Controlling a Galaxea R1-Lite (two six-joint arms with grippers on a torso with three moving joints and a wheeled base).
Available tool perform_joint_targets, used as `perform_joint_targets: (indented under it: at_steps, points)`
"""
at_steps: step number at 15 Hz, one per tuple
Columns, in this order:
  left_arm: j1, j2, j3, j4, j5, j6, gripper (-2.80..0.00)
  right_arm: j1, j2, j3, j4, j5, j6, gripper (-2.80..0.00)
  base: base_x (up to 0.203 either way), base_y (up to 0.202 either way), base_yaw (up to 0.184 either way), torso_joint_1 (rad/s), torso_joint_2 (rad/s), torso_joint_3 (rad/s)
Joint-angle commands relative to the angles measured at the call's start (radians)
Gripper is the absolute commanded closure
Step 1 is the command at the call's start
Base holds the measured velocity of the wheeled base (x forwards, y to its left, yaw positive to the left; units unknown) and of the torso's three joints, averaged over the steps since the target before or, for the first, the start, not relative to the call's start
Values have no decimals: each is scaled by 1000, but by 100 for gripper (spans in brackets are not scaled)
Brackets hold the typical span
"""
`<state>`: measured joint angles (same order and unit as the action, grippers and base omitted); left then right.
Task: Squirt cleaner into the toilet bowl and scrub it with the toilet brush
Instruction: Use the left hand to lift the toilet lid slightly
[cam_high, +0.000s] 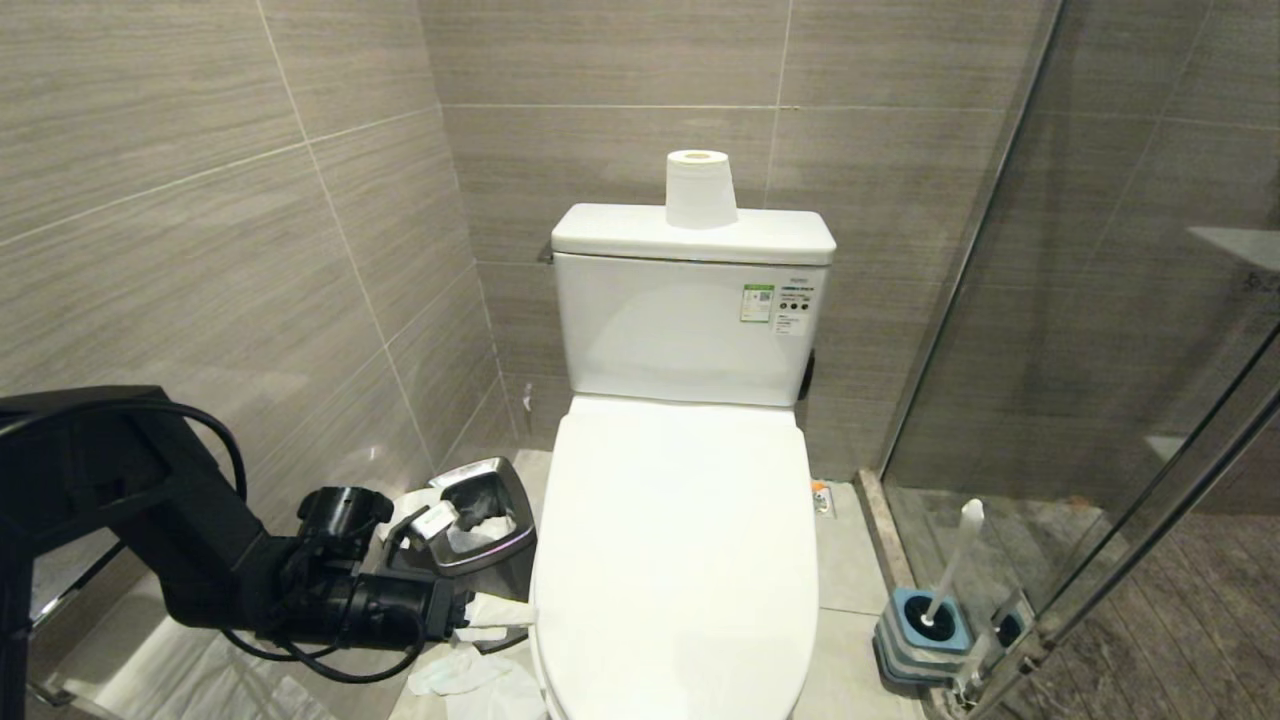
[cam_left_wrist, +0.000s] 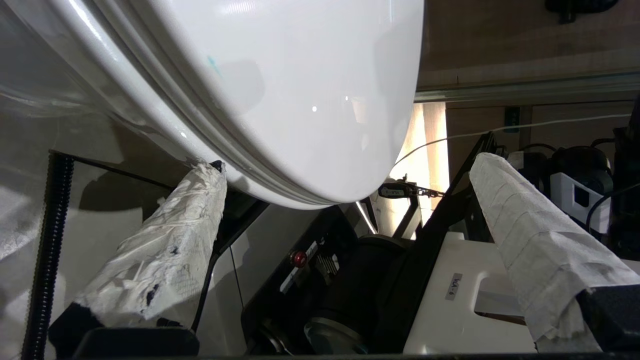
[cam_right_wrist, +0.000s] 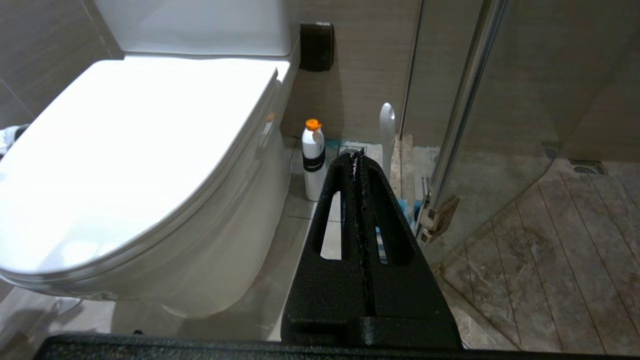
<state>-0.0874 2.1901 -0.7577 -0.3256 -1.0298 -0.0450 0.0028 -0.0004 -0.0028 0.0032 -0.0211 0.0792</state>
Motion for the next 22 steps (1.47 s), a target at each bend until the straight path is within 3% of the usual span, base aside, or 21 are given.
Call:
perform_joint_targets:
  at_steps: [1,7,13,22]
  points:
    - [-2,3,0,-1,-7,-1,-280,0,0,1,0,0,1,0,0,0,0,2,-6,-134]
    - [-5,2,-3,-12,-7,-10,-280,0,0,1,0,0,1,0,0,0,0,2,1,-140]
    - [-17,-7,-3,-31,-47,-2,-280,0,0,1,0,0,1,0,0,0,0,0,0,-4]
    - [-52,19,1,-94,-39,-14,-280,0,0,0,0,0,1,0,0,0,0,0,0,0]
